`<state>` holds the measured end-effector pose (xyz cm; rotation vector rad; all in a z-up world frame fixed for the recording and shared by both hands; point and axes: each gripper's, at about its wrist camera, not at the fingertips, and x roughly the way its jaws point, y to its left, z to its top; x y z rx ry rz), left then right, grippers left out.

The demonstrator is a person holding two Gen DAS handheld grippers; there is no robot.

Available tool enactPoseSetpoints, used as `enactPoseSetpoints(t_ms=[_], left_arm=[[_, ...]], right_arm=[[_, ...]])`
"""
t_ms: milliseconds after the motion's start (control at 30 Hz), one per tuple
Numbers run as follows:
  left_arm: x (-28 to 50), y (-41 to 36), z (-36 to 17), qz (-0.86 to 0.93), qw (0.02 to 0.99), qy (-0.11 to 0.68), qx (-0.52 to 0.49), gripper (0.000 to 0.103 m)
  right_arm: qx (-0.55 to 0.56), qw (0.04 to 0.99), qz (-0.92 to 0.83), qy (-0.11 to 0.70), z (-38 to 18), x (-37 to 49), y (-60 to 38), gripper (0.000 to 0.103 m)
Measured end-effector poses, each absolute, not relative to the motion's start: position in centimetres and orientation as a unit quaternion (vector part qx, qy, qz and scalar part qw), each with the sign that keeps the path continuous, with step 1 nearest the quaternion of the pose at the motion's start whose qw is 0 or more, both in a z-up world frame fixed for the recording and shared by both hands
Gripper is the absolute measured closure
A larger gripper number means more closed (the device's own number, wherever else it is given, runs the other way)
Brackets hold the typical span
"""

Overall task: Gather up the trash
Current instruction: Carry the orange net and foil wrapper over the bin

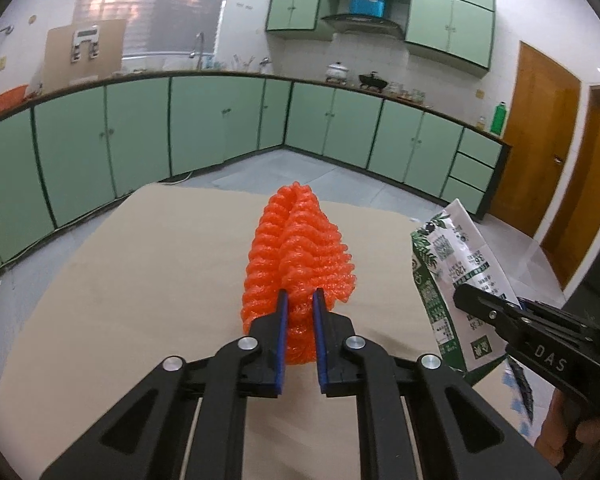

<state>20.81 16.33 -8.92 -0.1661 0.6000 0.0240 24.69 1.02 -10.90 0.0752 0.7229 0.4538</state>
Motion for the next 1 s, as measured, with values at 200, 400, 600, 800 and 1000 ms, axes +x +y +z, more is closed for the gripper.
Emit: enactPoseSetpoints(t_ms=[200,400,600,800,1000], left_arm=[[20.7,12.8,-7.7,-0.022,0.955,0.287,-0.07,0.091],[20.6,8.3,-7.2,-0.066,0.955,0.282,-0.063,0.091],[20.8,3.9,-7.3,-0.103,0.952,0.284,-0.056,0.091],[21.3,-1.1,-7.5,-0.141,0.946,0.288,-0.049,0.091],[21.9,-5.9,-8.3,-0.176,0.938,0.296,-0.035,0.091]], right_arm=[[0.045,0.92,0.19,0.339,-9.9,22.9,-2.6,0.089],[0.045,0.93,0.152,0.333,-9.2,21.3,-7.2,0.089],[0.051,0.937,0.111,0.329,-9.3,20.0,-11.9,0.089],[0.055,0.942,0.068,0.324,-9.6,18.8,-16.2,0.089],[0.063,0.941,0.027,0.331,-10.9,17.8,-20.7,0.089]])
